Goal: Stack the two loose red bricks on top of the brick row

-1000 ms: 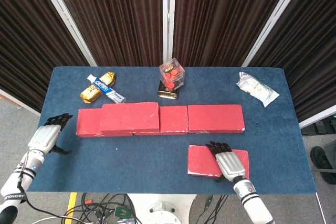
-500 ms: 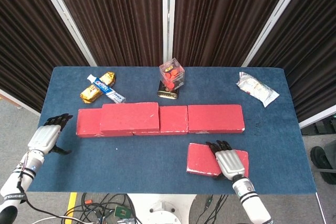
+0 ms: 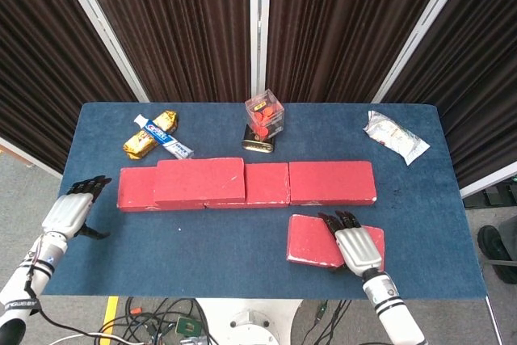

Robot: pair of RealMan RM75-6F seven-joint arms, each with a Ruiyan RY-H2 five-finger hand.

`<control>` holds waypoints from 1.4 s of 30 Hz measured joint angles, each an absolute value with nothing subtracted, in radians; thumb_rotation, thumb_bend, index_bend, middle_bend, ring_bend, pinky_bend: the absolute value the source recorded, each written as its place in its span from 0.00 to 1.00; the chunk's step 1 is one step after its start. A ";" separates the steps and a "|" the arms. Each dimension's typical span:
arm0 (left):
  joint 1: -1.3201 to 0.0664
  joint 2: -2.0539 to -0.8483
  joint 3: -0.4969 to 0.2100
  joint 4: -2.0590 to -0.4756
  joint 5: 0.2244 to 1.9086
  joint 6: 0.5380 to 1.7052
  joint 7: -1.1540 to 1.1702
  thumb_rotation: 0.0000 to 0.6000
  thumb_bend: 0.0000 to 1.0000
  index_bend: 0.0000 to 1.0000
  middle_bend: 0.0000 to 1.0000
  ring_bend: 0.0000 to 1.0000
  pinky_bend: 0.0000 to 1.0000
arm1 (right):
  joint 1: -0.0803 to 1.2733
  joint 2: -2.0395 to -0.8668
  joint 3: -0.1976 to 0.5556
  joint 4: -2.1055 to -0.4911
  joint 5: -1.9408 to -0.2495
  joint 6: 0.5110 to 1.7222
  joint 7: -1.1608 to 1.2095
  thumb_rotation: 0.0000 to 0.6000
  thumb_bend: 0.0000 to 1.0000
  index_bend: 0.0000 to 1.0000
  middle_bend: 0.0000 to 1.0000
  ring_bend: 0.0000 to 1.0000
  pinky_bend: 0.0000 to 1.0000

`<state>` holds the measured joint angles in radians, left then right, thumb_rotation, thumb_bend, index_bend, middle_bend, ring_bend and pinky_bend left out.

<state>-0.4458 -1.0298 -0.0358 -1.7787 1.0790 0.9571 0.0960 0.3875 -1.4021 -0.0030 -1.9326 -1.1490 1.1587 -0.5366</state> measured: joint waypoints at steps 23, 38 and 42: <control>-0.396 -0.994 -0.043 -1.787 1.123 0.995 0.004 1.00 0.00 0.00 0.00 0.00 0.00 | 0.714 -1.265 0.234 -1.761 -0.957 0.858 -0.560 1.00 0.00 0.00 0.29 0.00 0.00; -0.388 -0.988 -0.044 -1.770 1.135 0.977 -0.032 1.00 0.00 0.00 0.00 0.00 0.00 | 0.831 -1.389 0.235 -1.512 -1.011 0.708 -0.321 1.00 0.00 0.00 0.29 0.00 0.00; -0.383 -0.986 -0.044 -1.767 1.140 0.978 -0.041 1.00 0.00 0.00 0.00 0.00 0.00 | 0.851 -1.413 0.229 -1.487 -1.007 0.706 -0.303 1.00 0.00 0.00 0.29 0.00 0.00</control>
